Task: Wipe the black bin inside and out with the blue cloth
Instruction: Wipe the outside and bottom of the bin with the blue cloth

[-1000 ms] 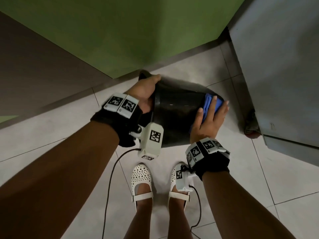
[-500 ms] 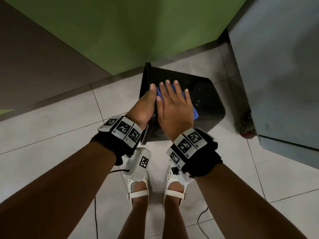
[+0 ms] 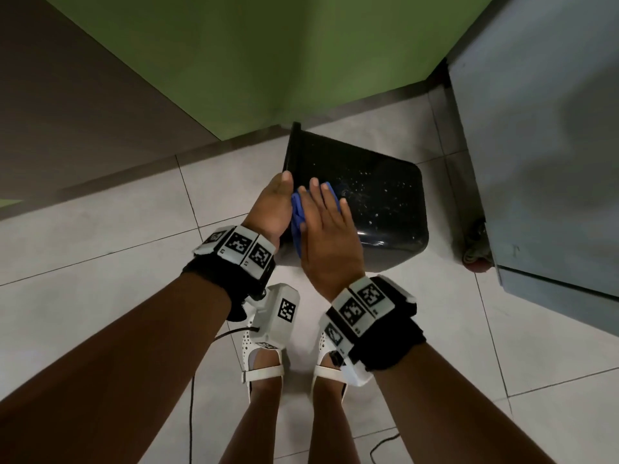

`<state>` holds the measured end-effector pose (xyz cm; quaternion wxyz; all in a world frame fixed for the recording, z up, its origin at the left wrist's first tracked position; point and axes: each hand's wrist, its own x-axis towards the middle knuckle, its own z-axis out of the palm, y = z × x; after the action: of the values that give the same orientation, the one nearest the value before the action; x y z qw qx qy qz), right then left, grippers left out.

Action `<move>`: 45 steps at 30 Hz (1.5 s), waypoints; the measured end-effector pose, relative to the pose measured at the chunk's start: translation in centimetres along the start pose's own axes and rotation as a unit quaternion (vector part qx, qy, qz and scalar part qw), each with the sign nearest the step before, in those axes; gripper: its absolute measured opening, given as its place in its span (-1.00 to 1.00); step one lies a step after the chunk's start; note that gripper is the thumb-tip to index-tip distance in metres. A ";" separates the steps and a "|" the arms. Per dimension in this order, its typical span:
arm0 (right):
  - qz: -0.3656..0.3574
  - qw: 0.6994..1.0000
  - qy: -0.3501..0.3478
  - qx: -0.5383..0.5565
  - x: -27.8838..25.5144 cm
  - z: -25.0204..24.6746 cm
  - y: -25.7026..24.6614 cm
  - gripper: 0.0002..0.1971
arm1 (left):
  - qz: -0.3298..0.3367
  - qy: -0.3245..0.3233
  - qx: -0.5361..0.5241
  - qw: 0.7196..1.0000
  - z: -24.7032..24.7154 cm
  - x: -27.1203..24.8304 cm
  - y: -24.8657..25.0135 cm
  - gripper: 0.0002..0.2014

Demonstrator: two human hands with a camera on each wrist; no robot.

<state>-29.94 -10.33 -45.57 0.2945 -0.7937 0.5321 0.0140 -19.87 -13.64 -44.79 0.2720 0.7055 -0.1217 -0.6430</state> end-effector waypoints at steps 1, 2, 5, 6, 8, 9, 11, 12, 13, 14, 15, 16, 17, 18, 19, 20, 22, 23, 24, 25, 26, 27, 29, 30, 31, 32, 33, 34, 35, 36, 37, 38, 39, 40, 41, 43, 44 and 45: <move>0.002 0.999 -0.034 -0.016 0.7 -0.2 0.3 -0.44 | 0.003 0.006 -0.006 1.000 0.0 0.1 -0.4 -0.50; 0.019 0.998 -0.059 -0.018 1.7 -0.3 0.8 -0.43 | 0.014 0.011 -0.006 1.000 0.0 0.1 -0.8 -0.49; 0.107 0.993 -0.048 0.006 5.1 -0.8 2.4 -0.49 | 0.087 0.015 0.075 0.993 0.3 0.1 -1.5 -0.52; 0.125 0.991 -0.047 0.010 5.9 -0.8 2.9 -0.50 | 0.097 0.019 0.097 0.990 0.3 0.1 -1.6 -0.55; 0.153 0.985 -0.075 0.007 7.1 -1.0 3.3 -0.50 | 0.097 0.031 0.107 0.989 0.1 0.3 -1.5 -0.57; 0.161 0.982 -0.096 0.005 7.2 -1.1 3.1 -0.49 | 0.092 0.033 0.108 0.989 -0.1 0.7 -1.6 -0.56; 0.153 0.983 -0.105 0.003 6.3 -1.1 2.2 -0.48 | 0.072 0.038 0.112 0.990 -0.2 1.1 -1.3 -0.59; 0.136 0.986 -0.091 0.005 5.3 -0.8 1.6 -0.48 | 0.060 0.043 0.109 0.991 -0.2 1.2 -1.1 -0.60; 0.117 0.990 -0.073 0.007 4.1 -0.4 0.8 -0.48 | 0.052 0.046 0.111 0.991 -0.2 1.2 -0.7 -0.63; 0.103 0.993 -0.065 0.008 2.8 0.0 0.0 -0.46 | 0.049 0.054 0.112 0.991 -0.1 1.0 -0.4 -0.66; 0.095 0.993 -0.075 0.006 1.6 0.3 -0.6 -0.43 | 0.048 0.067 0.111 0.990 -0.1 1.1 -0.2 -0.66; 0.093 0.991 -0.092 0.004 0.7 0.7 -1.0 -0.40 | 0.042 0.079 0.107 0.990 0.0 1.1 -0.2 -0.64; 0.093 0.990 -0.104 0.002 0.0 1.1 -1.3 -0.37 | 0.032 0.088 0.103 0.990 0.1 1.2 -0.4 -0.63; 0.089 0.990 -0.108 0.001 -0.3 1.3 -1.2 -0.35 | 0.020 0.093 0.096 0.991 0.3 1.2 -0.6 -0.63; 0.083 0.991 -0.105 0.003 -0.3 1.6 -1.0 -0.36 | 0.013 0.095 0.088 0.992 0.4 1.2 -0.8 -0.64; 0.076 0.992 -0.099 0.006 0.0 1.8 -0.6 -0.38 | 0.009 0.093 0.080 0.992 0.4 1.1 -0.8 -0.65; 0.076 0.994 -0.080 0.007 1.1 1.8 0.6 -0.44 | 0.010 0.089 0.073 0.993 0.2 1.2 -0.9 -0.68; 0.090 0.994 -0.061 0.003 1.9 1.7 1.4 -0.46 | 0.009 0.084 0.085 0.993 0.1 1.2 -0.9 -0.69; 0.112 0.993 -0.039 -0.001 2.7 1.5 2.5 -0.47 | 0.009 0.078 0.098 0.992 0.1 1.2 -1.0 -0.70; 0.139 0.990 -0.022 0.000 3.5 1.3 3.4 -0.48 | 0.007 0.071 0.109 0.991 0.1 1.3 -1.4 -0.69; 0.161 0.987 -0.014 0.003 4.2 1.1 4.0 -0.49 | 0.004 0.065 0.111 0.992 0.0 1.3 -1.5 -0.65; 0.174 0.985 -0.017 0.005 4.6 1.0 4.3 -0.49 | -0.003 0.061 0.109 0.992 -0.1 1.3 -1.6 -0.58; 0.177 0.984 -0.034 0.009 4.8 0.9 3.9 -0.48 | -0.004 0.055 0.123 0.991 0.0 1.3 -1.2 -0.44; 0.169 0.985 -0.038 0.012 4.4 0.8 3.4 -0.48 | 0.004 0.053 0.133 0.990 0.2 1.2 -0.8 -0.43; 0.153 0.987 -0.040 0.012 3.9 0.8 2.8 -0.48 | 0.018 0.053 0.136 0.989 0.3 1.1 -0.4 -0.46; 0.129 0.991 -0.046 0.006 3.3 0.9 2.1 -0.47 | 0.037 0.055 0.132 0.989 0.4 1.1 0.0 -0.52; 0.106 0.993 -0.057 -0.004 2.6 1.3 1.4 -0.46 | 0.048 0.056 0.127 0.989 0.4 1.1 0.2 -0.59; 0.089 0.994 -0.068 -0.013 2.0 1.6 0.7 -0.45 | 0.050 0.059 0.121 0.990 0.3 1.2 0.3 -0.64; 0.077 0.994 -0.074 -0.018 1.7 1.8 0.3 -0.44 | 0.047 0.064 0.117 0.990 0.3 1.3 0.3 -0.66; 0.071 0.994 -0.077 -0.018 1.5 1.9 0.2 -0.44 | 0.043 0.071 0.116 0.990 0.4 1.3 0.2 -0.67; 0.071 0.994 -0.081 -0.012 1.5 1.9 0.5 -0.45 | 0.042 0.078 0.118 0.989 0.5 1.3 0.1 -0.66; 0.078 0.993 -0.084 -0.006 1.7 1.8 1.1 -0.45 | 0.044 0.083 0.124 0.988 0.6 1.3 0.0 -0.65; 0.091 0.992 -0.084 -0.002 1.9 1.7 1.9 -0.46 | 0.045 0.086 0.135 0.986 0.5 1.2 -0.1 -0.65; 0.115 0.990 -0.076 0.001 2.0 1.5 3.0 -0.46 | 0.045 0.087 0.146 0.985 0.4 1.1 -0.4 -0.64; 0.145 0.988 -0.061 0.007 2.0 1.3 4.3 -0.47 | 0.046 0.084 0.154 0.983 0.4 1.0 -0.5 -0.62; 0.202 0.979 -0.019 0.020 2.1 0.8 7.3 -0.47 | 0.053 0.083 0.154 0.983 0.3 1.0 -0.8 -0.60; 0.223 0.975 -0.009 0.024 2.0 0.4 8.8 -0.47 | 0.058 0.085 0.151 0.983 0.3 0.9 -1.0 -0.60; 0.243 0.970 -0.010 0.029 2.1 0.0 10.1 -0.47 | 0.062 0.089 0.147 0.983 0.3 1.0 -1.1 -0.61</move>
<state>-37.63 -14.66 -50.84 0.3099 -0.6318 0.7063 0.0774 -20.16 -13.33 -46.19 0.2145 0.7833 -0.2335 -0.5348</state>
